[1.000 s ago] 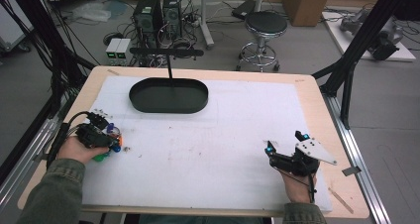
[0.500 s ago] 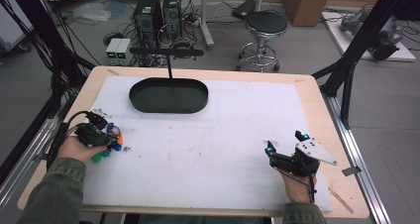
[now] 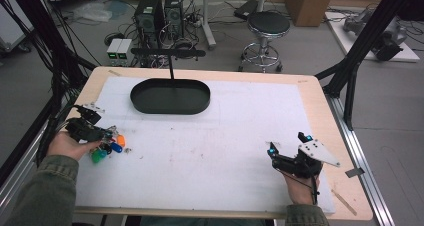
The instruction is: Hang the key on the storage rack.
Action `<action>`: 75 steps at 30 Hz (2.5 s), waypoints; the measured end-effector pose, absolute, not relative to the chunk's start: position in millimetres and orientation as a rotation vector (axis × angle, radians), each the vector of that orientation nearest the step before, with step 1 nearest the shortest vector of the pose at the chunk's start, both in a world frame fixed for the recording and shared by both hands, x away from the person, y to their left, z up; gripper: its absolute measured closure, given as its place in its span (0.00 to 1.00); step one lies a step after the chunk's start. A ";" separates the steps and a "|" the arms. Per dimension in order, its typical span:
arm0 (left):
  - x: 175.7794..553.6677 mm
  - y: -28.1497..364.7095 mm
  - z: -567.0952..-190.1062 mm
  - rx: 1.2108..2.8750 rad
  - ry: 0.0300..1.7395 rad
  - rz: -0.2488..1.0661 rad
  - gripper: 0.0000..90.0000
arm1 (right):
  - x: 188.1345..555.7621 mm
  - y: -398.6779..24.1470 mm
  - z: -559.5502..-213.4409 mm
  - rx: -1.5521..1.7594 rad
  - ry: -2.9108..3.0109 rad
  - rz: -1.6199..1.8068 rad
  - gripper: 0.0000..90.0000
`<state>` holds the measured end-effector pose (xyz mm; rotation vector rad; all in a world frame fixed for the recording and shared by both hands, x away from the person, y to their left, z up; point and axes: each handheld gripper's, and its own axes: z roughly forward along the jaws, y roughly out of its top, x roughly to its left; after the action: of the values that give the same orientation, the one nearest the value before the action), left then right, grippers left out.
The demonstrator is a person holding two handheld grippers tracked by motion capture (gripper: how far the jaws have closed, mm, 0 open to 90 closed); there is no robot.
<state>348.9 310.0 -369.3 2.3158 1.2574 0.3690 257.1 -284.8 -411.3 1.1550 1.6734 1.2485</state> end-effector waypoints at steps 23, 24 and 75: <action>351.5 315.1 -324.8 2.274 1.228 0.433 0.96 | 256.3 -285.8 -410.9 1.160 1.667 1.254 0.01; 351.7 315.0 -323.6 2.272 1.225 0.436 0.96 | 256.2 -285.8 -410.8 1.162 1.666 1.256 0.00; 377.6 266.4 -238.1 2.243 1.049 0.477 0.96 | 256.7 -285.8 -410.7 1.155 1.666 1.263 0.01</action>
<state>377.6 266.4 -238.1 2.2431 1.0485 0.4769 256.7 -285.8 -410.7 1.1548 1.6657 1.2631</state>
